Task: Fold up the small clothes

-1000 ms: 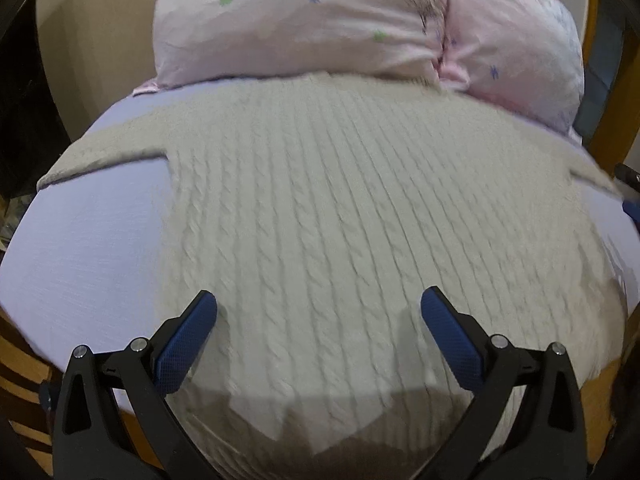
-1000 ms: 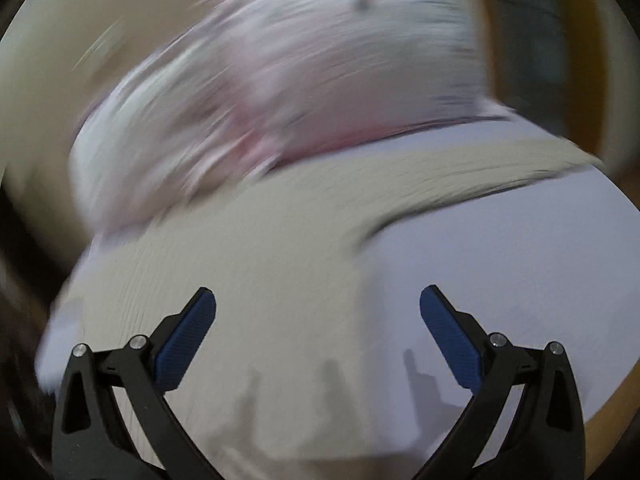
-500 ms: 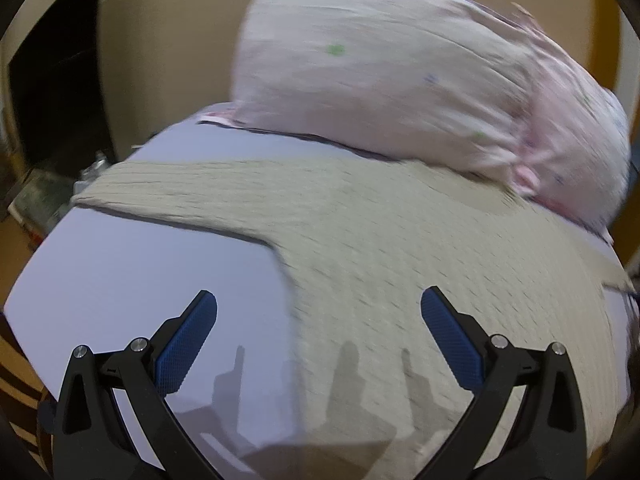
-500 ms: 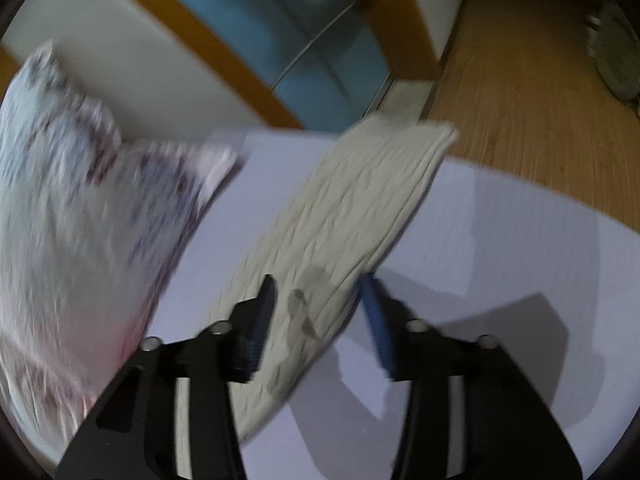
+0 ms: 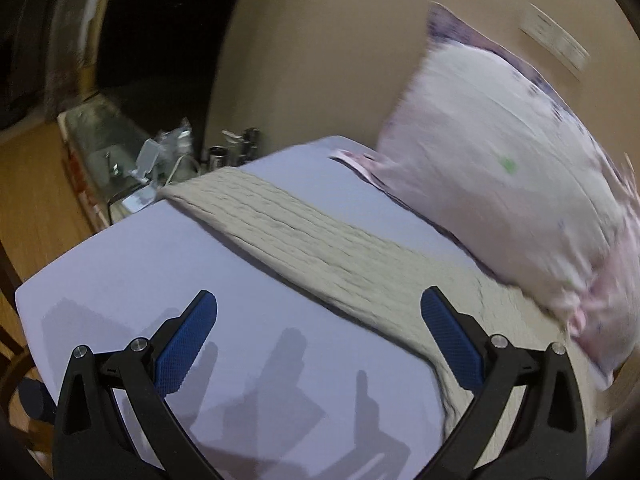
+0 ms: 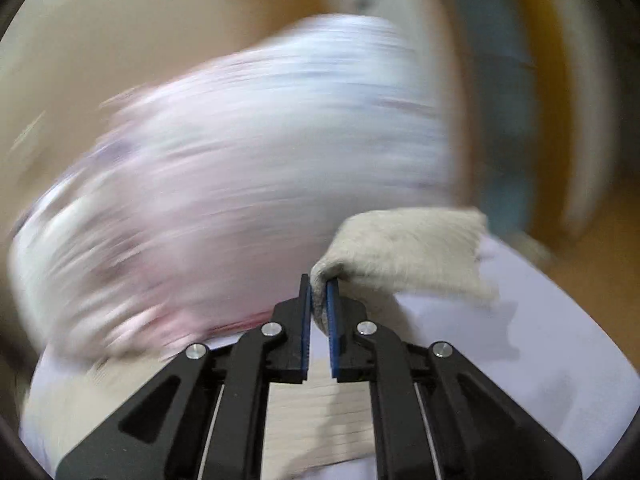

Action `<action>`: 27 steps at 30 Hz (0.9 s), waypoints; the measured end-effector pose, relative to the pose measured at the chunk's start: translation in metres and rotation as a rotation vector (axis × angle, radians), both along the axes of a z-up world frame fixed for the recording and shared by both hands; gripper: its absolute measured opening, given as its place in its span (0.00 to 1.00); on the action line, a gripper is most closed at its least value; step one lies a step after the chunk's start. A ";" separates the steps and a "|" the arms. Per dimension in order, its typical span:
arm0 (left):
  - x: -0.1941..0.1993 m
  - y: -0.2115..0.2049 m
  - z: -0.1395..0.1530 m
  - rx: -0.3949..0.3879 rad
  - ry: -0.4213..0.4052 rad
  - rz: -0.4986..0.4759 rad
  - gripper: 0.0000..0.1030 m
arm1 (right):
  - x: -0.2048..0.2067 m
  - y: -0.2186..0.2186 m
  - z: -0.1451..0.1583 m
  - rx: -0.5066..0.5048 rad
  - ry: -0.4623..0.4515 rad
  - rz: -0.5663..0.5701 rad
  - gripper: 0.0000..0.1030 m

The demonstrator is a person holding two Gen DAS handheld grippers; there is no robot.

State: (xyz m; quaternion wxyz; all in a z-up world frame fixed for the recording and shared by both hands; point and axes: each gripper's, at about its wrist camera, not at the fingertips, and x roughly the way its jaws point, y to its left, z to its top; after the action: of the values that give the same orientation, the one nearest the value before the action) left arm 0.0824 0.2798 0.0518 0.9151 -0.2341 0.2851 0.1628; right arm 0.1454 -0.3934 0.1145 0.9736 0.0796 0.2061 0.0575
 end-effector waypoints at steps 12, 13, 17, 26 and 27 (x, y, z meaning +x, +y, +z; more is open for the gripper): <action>0.036 0.065 -0.035 -0.292 0.048 0.107 0.75 | -0.033 0.186 -0.062 -0.146 0.225 0.519 0.73; 0.039 0.070 -0.036 -0.293 0.034 0.121 0.74 | -0.036 0.168 -0.058 -0.118 0.217 0.492 0.75; 0.055 0.092 -0.040 -0.337 0.020 0.167 0.68 | -0.046 0.120 -0.047 -0.051 0.204 0.394 0.79; 0.094 0.034 0.025 -0.004 0.032 0.052 0.05 | -0.040 0.070 -0.045 0.024 0.172 0.320 0.80; 0.099 -0.008 0.046 0.102 -0.011 -0.048 0.05 | -0.038 0.068 -0.044 0.035 0.163 0.317 0.80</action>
State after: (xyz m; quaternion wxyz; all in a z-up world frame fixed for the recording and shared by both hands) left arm 0.1815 0.2718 0.0976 0.9310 -0.1810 0.2770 0.1542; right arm 0.1074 -0.3258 0.0708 0.9308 0.0673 0.2935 0.2070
